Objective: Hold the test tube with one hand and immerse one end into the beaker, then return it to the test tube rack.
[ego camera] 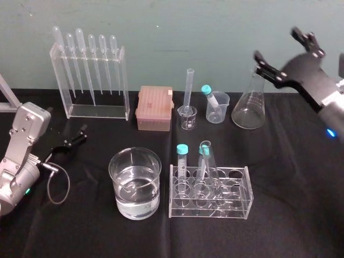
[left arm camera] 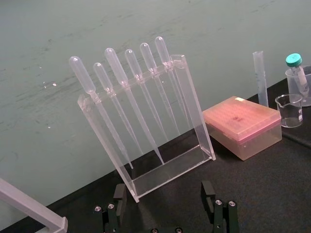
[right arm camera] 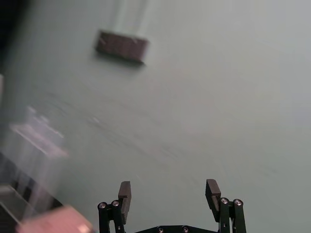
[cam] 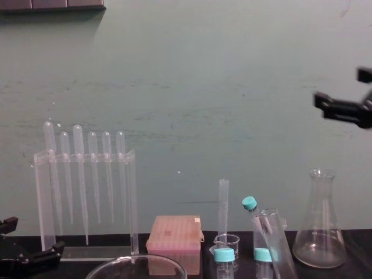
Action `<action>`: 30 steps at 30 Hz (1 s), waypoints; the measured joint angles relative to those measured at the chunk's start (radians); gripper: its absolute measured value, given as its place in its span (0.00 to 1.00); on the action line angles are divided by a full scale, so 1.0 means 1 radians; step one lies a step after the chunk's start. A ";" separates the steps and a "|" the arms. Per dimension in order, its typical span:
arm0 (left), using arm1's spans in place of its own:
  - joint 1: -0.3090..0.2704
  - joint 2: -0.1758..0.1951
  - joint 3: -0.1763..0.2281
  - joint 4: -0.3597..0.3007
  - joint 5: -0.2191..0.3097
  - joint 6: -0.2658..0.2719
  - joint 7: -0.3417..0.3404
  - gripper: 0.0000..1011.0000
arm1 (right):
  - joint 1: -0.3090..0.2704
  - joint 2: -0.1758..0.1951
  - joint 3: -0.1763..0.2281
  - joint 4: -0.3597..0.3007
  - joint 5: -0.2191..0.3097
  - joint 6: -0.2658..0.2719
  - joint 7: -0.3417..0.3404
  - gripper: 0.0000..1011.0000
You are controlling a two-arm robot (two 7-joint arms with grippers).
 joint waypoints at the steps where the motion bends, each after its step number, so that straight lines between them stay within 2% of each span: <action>1: 0.000 0.000 0.000 0.000 0.000 0.000 0.000 0.99 | 0.006 -0.006 -0.005 -0.014 0.012 -0.009 0.026 0.99; 2: 0.000 0.000 0.000 0.000 0.000 0.000 0.000 0.99 | 0.006 -0.006 -0.005 -0.014 0.012 -0.009 0.026 0.99; 6: 0.000 0.000 0.000 0.000 0.000 0.000 0.000 0.99 | 0.004 -0.020 -0.014 -0.069 0.089 -0.023 0.125 0.99; 8: 0.000 0.000 0.000 0.000 0.000 0.000 0.000 0.99 | 0.001 -0.020 -0.015 -0.075 0.101 -0.023 0.139 0.99; 10: 0.000 0.000 0.000 0.000 0.000 0.000 0.000 0.99 | -0.012 -0.021 -0.019 -0.097 0.145 -0.023 0.193 0.99; 14: 0.000 0.000 0.000 0.000 0.000 0.000 0.000 0.99 | -0.031 -0.019 -0.024 -0.119 0.183 -0.015 0.244 0.99; 20: 0.000 0.000 0.000 0.000 0.000 0.000 0.000 0.99 | -0.067 -0.018 -0.025 -0.140 0.218 0.010 0.290 0.99; 30: 0.000 0.000 0.000 0.000 0.000 0.000 0.000 0.99 | -0.117 -0.019 -0.020 -0.158 0.230 0.047 0.315 0.99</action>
